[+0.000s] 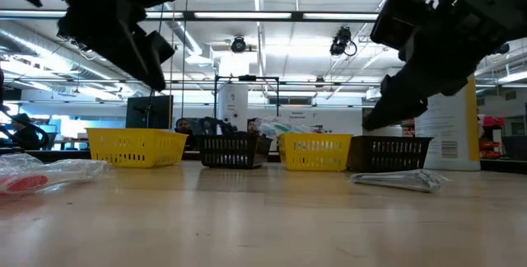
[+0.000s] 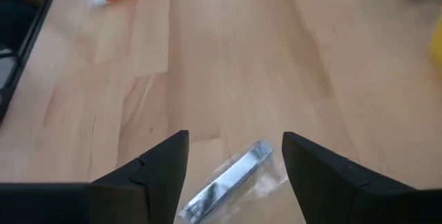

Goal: Pick & Place Travel size toiletries
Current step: Put the silver nail cutter into the left black bin

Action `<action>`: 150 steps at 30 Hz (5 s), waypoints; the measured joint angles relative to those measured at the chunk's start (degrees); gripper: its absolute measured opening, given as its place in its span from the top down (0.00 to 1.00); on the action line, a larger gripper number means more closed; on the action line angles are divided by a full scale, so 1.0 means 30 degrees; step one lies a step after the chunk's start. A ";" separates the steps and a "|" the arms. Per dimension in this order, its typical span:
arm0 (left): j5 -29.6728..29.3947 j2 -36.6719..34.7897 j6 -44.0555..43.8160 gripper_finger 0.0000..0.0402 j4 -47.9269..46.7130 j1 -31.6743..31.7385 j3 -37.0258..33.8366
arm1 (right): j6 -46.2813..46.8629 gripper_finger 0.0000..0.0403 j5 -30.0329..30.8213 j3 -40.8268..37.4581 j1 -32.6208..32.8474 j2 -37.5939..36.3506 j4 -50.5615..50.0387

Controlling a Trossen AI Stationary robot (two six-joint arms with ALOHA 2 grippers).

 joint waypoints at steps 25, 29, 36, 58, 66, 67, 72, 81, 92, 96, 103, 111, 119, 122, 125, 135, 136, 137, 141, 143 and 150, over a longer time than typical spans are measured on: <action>0.1634 0.0015 0.1661 0.59 0.2868 -0.1921 -0.1301 | 0.0449 0.48 -0.0284 0.0000 0.0044 0.0597 0.0728; 0.1264 0.0015 0.1845 0.59 0.3449 -0.1921 -0.1301 | 0.1533 0.46 -0.0285 0.0000 0.0183 0.0597 0.0632; 0.0005 0.0015 0.1774 0.58 0.3419 -0.1921 -0.1301 | 0.2996 0.44 0.0910 0.0000 0.1454 0.0597 -0.0699; -0.4051 0.0022 0.4229 0.58 0.5572 -0.1847 -0.1301 | 0.3272 0.52 0.1938 0.4265 0.1968 0.5609 -0.5812; -0.6388 -0.0095 0.3685 0.58 0.7958 -0.1834 -0.1290 | 0.3539 0.75 0.2103 0.4393 0.1861 0.5632 -0.6041; -0.6387 -0.0095 0.3583 0.58 0.8108 -0.1834 -0.1287 | 0.3676 0.78 0.2062 0.4393 0.1810 0.5632 -0.6038; -0.6382 -0.0095 0.2585 0.58 0.8063 -0.1834 -0.1287 | 0.3616 0.83 0.1766 0.4382 0.1534 0.5653 -0.5573; -0.6325 -0.0095 -0.1997 0.58 0.8168 -0.1320 -0.1287 | -0.4862 0.82 0.7342 0.5527 0.1287 0.5683 -0.2492; -0.6323 -0.0095 -1.1212 0.58 0.8199 0.0541 -0.1287 | -1.3612 0.81 1.0644 0.6353 -0.0321 0.5639 0.4114; -0.6362 -0.0091 -1.1306 0.58 0.8207 0.1032 -0.1287 | -1.5747 0.81 1.0120 0.6353 -0.0613 0.5632 0.4991; -0.6369 -0.0087 -1.1328 0.58 0.8214 0.1677 -0.1287 | -1.6204 0.81 0.9981 0.6353 -0.0707 0.5632 0.4896; -0.5694 -0.0087 -1.1328 0.58 0.8316 0.2384 -0.1287 | -1.6737 0.81 0.9595 0.6353 -0.0883 0.5632 0.5048; -0.4314 -0.0087 -1.0600 0.63 0.9448 0.2886 -0.1287 | -1.6767 0.81 0.7850 0.6353 -0.1400 0.5602 0.5157; -0.3920 -0.0087 -1.0599 0.68 0.9492 0.3102 -0.1287 | -1.6774 0.81 0.7992 0.6353 -0.1515 0.5602 0.5157; -0.3301 -0.0087 -1.0675 0.73 0.9486 0.3231 -0.1287 | -1.6745 0.81 0.8771 0.6353 -0.1596 0.5602 0.5297; -0.3512 -0.0087 -1.0469 0.85 0.9489 0.3390 -0.1287 | -1.6956 0.80 0.8240 0.6353 -0.1705 0.5595 0.5718; -0.3549 -0.0087 -1.0408 0.86 0.9487 0.3390 -0.1287 | -1.6962 0.80 0.8240 0.6353 -0.1705 0.5595 0.5718; -0.3541 -0.0087 -1.0360 0.88 0.9475 0.3390 -0.1287 | -1.7009 0.80 0.8267 0.6353 -0.1705 0.5595 0.5718; -0.3553 -0.0087 -1.0300 0.91 0.9483 0.3390 -0.1287 | -1.7014 0.80 0.8279 0.6353 -0.1712 0.5595 0.5708; -0.3759 -0.0087 -1.0305 0.91 0.9425 0.3390 -0.1287 | -1.7014 0.80 0.8183 0.6353 -0.1727 0.5595 0.5693; -0.4610 -0.0066 -1.0173 0.91 0.7673 0.3539 -0.1287 | -1.6838 0.67 0.7962 0.6353 -0.1712 0.5595 0.4751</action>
